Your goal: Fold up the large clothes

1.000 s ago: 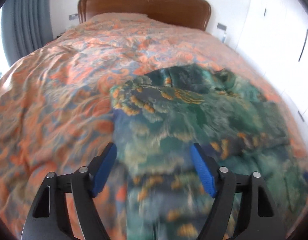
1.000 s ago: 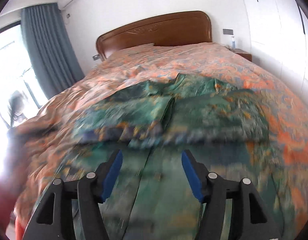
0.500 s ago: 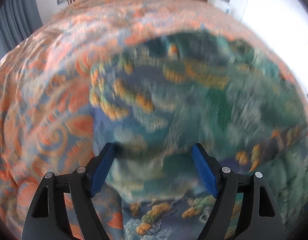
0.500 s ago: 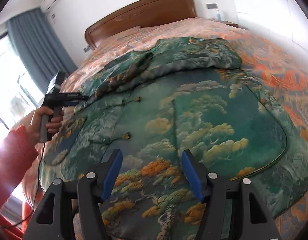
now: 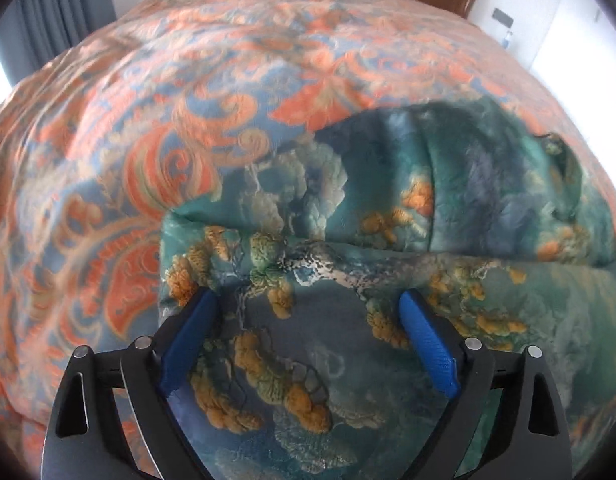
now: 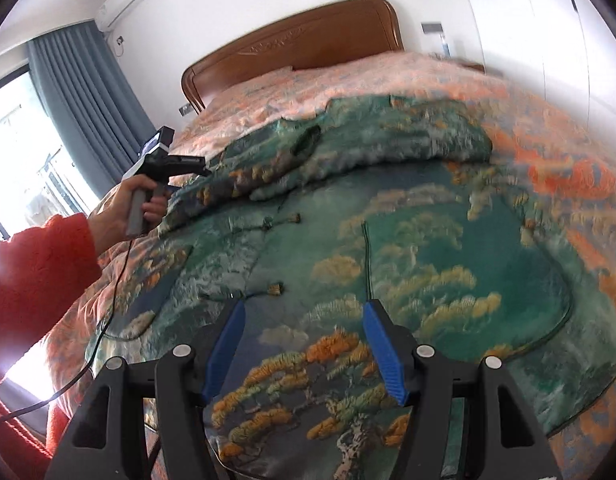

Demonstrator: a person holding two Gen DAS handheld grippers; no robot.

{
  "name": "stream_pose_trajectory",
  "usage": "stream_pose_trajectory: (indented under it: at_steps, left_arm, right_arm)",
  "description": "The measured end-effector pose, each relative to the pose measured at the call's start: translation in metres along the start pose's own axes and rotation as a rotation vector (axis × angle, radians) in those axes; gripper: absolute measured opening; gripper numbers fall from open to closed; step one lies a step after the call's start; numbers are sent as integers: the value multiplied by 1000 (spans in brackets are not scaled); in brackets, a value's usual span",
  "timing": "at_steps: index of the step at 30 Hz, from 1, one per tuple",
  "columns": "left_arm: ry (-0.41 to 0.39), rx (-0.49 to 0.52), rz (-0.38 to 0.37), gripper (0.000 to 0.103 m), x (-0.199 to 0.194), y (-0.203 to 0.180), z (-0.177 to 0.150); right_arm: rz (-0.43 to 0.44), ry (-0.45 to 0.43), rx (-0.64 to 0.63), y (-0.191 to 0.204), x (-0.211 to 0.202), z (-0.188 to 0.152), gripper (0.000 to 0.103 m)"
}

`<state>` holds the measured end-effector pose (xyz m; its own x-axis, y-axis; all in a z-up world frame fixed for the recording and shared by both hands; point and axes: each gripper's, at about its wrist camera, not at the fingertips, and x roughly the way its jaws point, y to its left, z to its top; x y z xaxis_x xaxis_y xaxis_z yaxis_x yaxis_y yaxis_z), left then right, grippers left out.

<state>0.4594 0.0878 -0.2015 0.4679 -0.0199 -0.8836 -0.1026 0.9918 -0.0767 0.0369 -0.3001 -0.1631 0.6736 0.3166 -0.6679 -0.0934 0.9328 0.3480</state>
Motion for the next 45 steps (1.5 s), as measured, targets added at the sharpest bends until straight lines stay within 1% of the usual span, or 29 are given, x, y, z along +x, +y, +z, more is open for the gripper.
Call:
stream_pose_trajectory:
  at_steps: [3,5,8,10,12,13,15,16,17,18,20,21,22,25,27,28,31,34,35,36,37,39,40,42,44,45]
  left_arm:
    - [-13,35,12,94,-5,-2,-5]
    - [-27,20,-2,93,-19,2,-8]
    - [-63,9,-33,92,-51,8,-22]
    - [-74,31,-22,93,-69,11,-38]
    - [-71,72,7,93,-88,18,-69]
    - [-66,82,10,93,-94,22,-80]
    - [-52,98,5,93,-113,34,-113]
    - [-48,105,-10,93,-128,43,-138]
    - [-45,107,-20,93,-137,48,-153]
    - [-42,104,-34,93,-148,55,-173]
    - [-42,81,-52,93,-167,68,-203]
    - [-45,58,-54,93,-180,77,-224]
    - [-50,46,-47,93,-187,81,-234]
    - [-109,16,11,95,-218,88,-269]
    - [-149,-1,45,96,-235,87,-286]
    - [-162,-6,50,96,-239,87,-291]
    - [-195,-36,43,97,-251,83,-305]
    - [-214,-70,32,97,-257,81,-319]
    - [-229,-73,41,97,-260,81,-324]
    - [-253,-72,61,97,-265,80,-329]
    - [-295,-60,86,97,-272,76,-335]
    - [-382,-19,111,98,-285,67,-344]
    - [-400,0,112,99,-290,64,-347]
    - [-413,38,84,99,-293,59,-351]
    - [-407,50,63,99,-291,57,-355]
    - [-398,46,51,99,-287,56,-358]
  right_arm:
    - [13,41,34,-6,9,-7,63]
    - [19,47,40,-7,10,-9,63]
    - [14,28,27,-5,3,-5,63]
    - [3,5,28,-7,-4,-1,63]
    - [-23,-20,35,-13,-13,2,63]
    - [-39,-25,41,-16,-17,2,63]
    - [-66,-25,52,-23,-23,0,63]
    - [-77,-23,54,-26,-25,0,63]
    - [-92,-19,55,-29,-28,-2,63]
    - [-106,-15,57,-33,-32,-3,63]
    - [-134,-7,70,-43,-39,-5,63]
    - [-157,1,77,-50,-43,-6,65]
    - [-175,9,82,-55,-46,-6,70]
    - [-254,37,81,-70,-57,-6,72]
    - [-298,21,54,-74,-69,-6,72]
    - [-316,13,39,-73,-73,-5,72]
    - [-366,-29,-26,-65,-91,-3,72]
    - [-404,-102,-101,-50,-107,-2,72]
    - [-422,-133,-130,-42,-112,-4,72]
    - [-431,-146,-144,-38,-115,-3,73]
    - [-444,-159,-162,-32,-117,-6,77]
    - [-445,-166,-180,-25,-121,-9,79]
    - [-440,-175,-185,-20,-123,-11,79]
    - [-430,-208,-186,-15,-130,-15,79]
    - [-418,-266,-177,-10,-138,-19,80]
    - [-413,-287,-172,-8,-140,-20,85]
